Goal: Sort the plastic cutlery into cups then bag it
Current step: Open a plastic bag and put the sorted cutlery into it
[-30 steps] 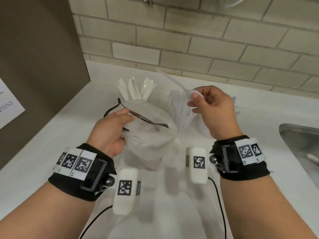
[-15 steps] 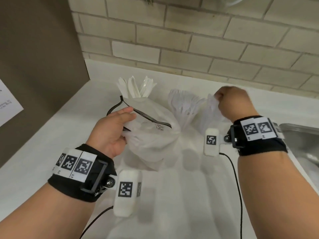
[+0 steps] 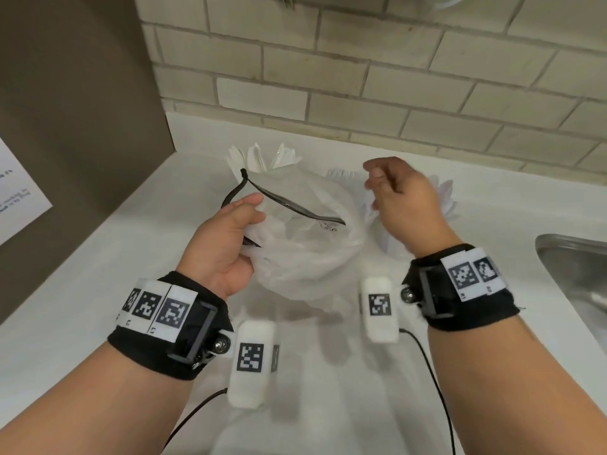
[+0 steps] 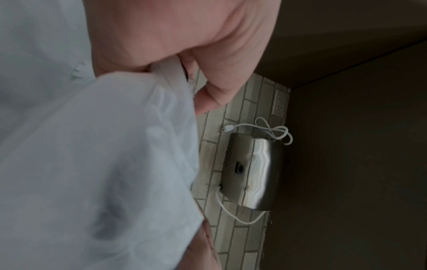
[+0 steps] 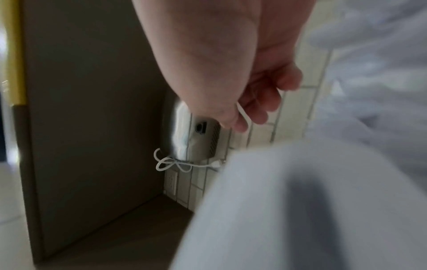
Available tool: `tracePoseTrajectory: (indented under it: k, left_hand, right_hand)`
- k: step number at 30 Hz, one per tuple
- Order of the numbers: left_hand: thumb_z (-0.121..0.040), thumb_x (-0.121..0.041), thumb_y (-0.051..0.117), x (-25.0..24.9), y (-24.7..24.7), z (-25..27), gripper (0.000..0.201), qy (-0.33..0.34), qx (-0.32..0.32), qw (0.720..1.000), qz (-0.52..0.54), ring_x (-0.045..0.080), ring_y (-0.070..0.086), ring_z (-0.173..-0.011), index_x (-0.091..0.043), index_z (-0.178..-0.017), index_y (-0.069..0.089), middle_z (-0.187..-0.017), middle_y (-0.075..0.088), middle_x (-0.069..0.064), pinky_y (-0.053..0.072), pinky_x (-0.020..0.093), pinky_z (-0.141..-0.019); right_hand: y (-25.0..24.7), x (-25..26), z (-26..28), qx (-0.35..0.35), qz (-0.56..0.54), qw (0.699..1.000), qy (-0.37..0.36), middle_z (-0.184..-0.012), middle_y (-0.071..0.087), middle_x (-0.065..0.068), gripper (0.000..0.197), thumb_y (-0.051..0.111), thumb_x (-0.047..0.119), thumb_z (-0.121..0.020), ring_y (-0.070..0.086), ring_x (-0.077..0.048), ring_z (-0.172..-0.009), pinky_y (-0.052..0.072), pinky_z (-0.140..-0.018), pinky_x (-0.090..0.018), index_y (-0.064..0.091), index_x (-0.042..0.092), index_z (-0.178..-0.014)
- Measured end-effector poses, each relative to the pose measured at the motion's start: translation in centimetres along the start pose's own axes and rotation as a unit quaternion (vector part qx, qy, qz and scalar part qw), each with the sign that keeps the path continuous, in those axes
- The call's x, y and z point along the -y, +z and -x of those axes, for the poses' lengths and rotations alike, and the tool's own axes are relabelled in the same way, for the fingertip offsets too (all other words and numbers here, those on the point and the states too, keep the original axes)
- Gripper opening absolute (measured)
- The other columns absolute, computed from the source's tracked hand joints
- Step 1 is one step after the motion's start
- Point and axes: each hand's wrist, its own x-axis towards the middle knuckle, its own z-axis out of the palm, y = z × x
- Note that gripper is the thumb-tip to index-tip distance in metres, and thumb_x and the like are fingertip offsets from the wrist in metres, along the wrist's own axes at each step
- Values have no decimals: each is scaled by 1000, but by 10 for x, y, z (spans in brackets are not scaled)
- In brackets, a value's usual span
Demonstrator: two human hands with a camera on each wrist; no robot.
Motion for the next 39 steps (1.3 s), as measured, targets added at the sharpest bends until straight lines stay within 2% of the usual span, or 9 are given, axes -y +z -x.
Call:
tracePoseTrajectory:
  k: [8,13,18,22,27,30,33,36,39]
  left_hand:
    - [-88,-2,44,-3,-1,8,26,24,20,999,-12,22,68,-75,-18,-84,64,-83,69,6,52,38,-80]
    - [-77,-80,22,-10,3,25,91,-57,197,973,-108,28,67,-108,-9,-116,64,-115,70,14,53,43,-90]
    - [-68,-63,70,-5,8,26,66,24,210,935,-285,18,67,-109,-21,-119,65,-115,71,2,50,39,-96]
    - [-78,-17,71,-3,5,14,6,108,40,937,-331,15,68,-80,-21,-82,68,-80,72,-4,53,31,-77]
    - [-91,-7,54,-17,-13,-3,10,135,-82,960,-231,20,61,-63,-15,-85,52,-78,61,8,52,33,-58]
    - [-92,-11,49,-15,-15,-5,11,141,-121,963,-194,23,61,-73,-16,-103,52,-87,61,9,53,37,-65]
    - [-91,-2,53,-13,-2,9,22,61,-11,985,-159,24,68,-78,-4,-113,58,-94,67,12,59,38,-65]
    - [-90,5,49,-12,6,21,33,-46,108,986,-119,29,66,-87,7,-123,54,-105,63,24,58,39,-77]
    - [-95,-3,48,-18,-4,14,46,12,-5,995,-95,19,69,-77,-14,-137,34,-98,62,11,57,37,-68]
  right_hand:
    - [42,4,45,232,-401,847,263,-106,71,-2,37,54,30,-93,61,-27,-110,50,-88,-36,58,14,-126]
    - [50,26,44,238,-355,889,165,-149,42,-1,98,71,66,-66,46,-14,-132,39,-108,-35,29,30,-147]
    - [47,32,49,196,-248,945,79,-125,58,-18,24,47,23,-90,56,-31,-117,46,-99,-41,60,21,-110]
    - [47,20,45,140,-137,981,-4,-105,69,-6,32,60,16,-76,64,-22,-100,51,-93,-40,70,19,-106]
    - [31,-5,36,6,-142,987,68,-100,64,6,36,57,3,-87,56,6,-69,45,-68,-19,65,31,-109]
    - [24,11,51,208,-120,970,25,-151,30,4,94,82,29,-71,33,-3,-135,34,-93,-6,22,57,-138]
    - [39,23,67,327,3,944,-39,-157,-28,1,139,91,40,-50,-18,2,-138,14,-106,-15,-16,66,-133]
    - [57,18,70,284,-1,956,-76,-151,30,-2,108,87,33,-61,29,-1,-135,28,-108,-16,17,57,-140]
    - [61,1,59,123,55,991,-21,-111,58,5,44,75,28,-78,58,-12,-93,34,-75,-6,61,21,-119]
